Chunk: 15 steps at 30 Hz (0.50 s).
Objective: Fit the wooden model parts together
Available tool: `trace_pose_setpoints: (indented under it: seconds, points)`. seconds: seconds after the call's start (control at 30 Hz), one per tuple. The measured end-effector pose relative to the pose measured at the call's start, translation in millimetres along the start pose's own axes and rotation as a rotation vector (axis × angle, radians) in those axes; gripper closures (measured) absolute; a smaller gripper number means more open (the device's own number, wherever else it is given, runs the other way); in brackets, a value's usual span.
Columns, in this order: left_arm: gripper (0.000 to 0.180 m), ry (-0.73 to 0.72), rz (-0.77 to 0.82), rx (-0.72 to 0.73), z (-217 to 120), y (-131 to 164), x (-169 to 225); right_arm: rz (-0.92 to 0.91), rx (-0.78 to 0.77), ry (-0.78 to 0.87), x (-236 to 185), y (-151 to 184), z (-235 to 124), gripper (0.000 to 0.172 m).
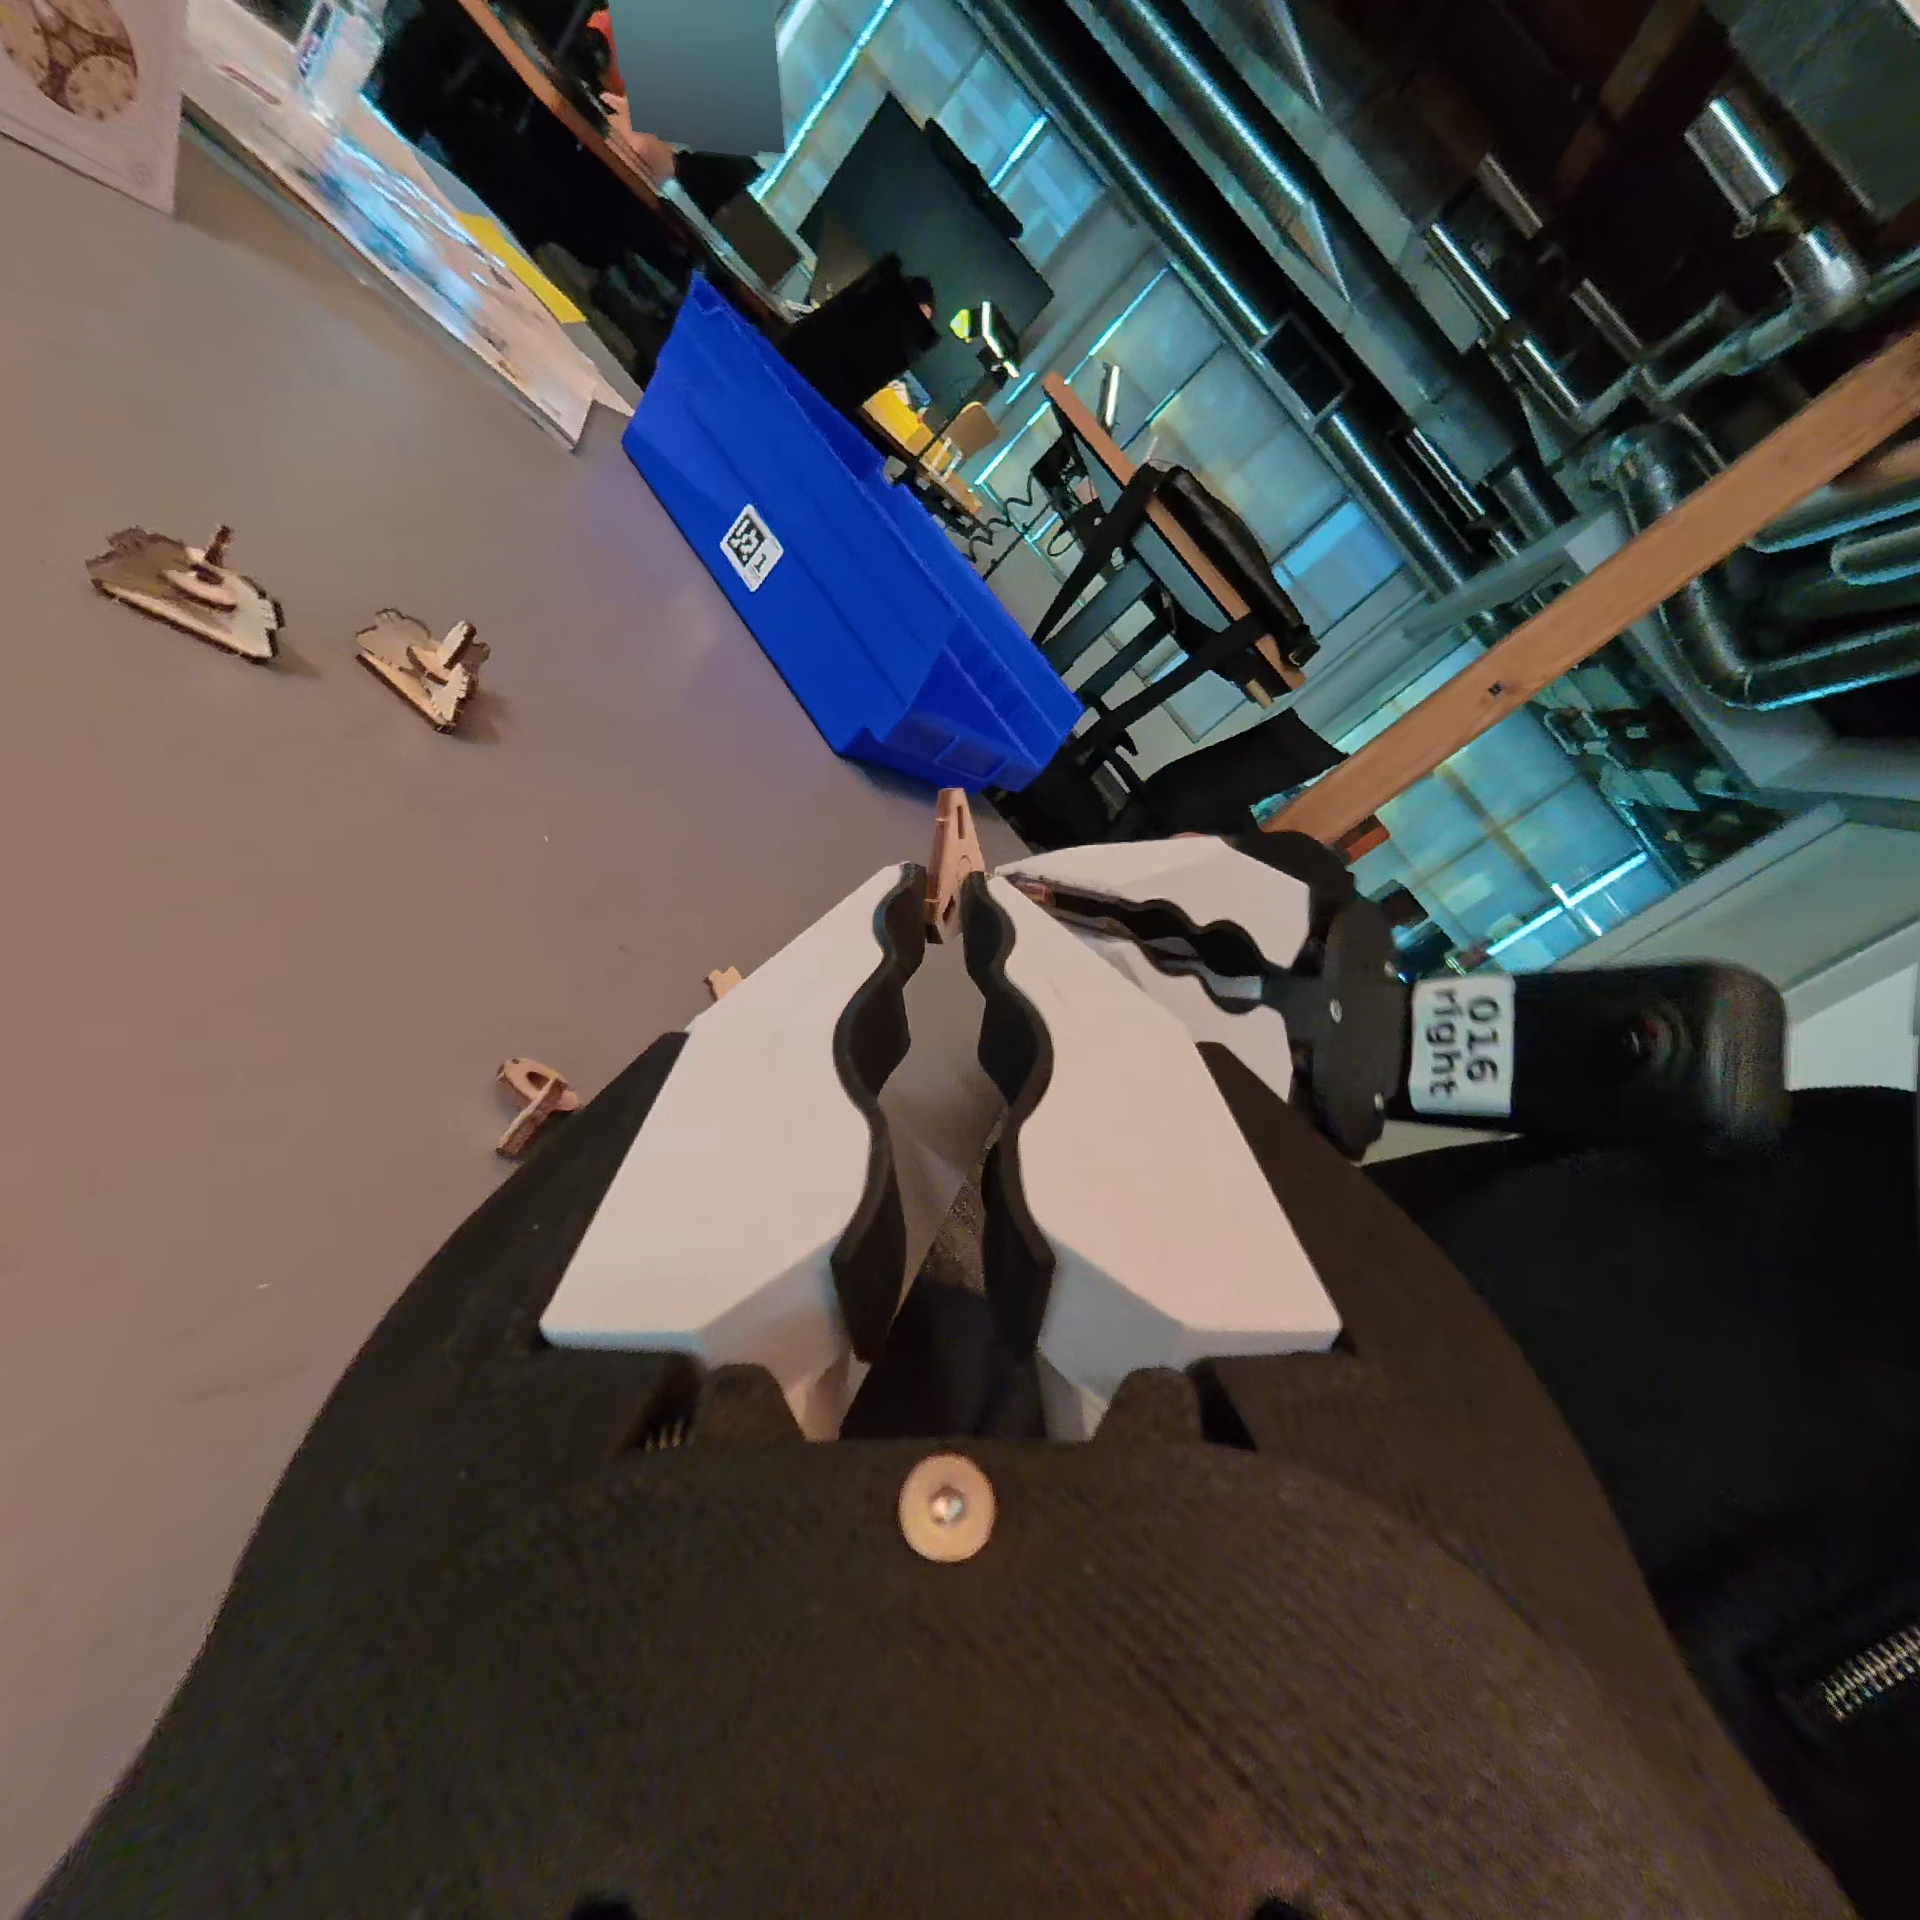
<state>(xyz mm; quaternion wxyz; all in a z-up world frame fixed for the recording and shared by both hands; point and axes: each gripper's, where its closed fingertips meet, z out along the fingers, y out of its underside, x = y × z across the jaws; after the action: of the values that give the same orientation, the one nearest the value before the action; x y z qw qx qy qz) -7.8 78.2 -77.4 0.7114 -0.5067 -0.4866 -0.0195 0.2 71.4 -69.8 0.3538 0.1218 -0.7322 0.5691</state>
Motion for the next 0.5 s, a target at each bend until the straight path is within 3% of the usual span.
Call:
trace_pose_setpoints:
  seconds: [0.07, 0.17, 0.3, 0.43, 0.5]
  points:
    - [0.174, 0.004, 0.020, -0.004, 0, -2, 4, 0.132, 0.062, -0.040, 3, -5, -3, 0.172]
    - [0.173, -0.070, 0.160, 0.006, 2, -5, 7, 0.190, 0.103, -0.052, 7, -7, -5, 0.172]
    - [0.172, -0.009, 0.178, 0.023, 3, -10, 20, 0.316, 0.181, -0.079, 15, -18, -11, 0.172]
    - [0.172, 0.041, 0.207, 0.067, 5, -14, 44, 0.839, 0.448, -0.241, 34, -34, -25, 0.172]
    - [0.171, 0.042, 0.176, 0.070, 4, -14, 47, 0.974, 0.515, -0.292, 37, -35, -27, 0.172]
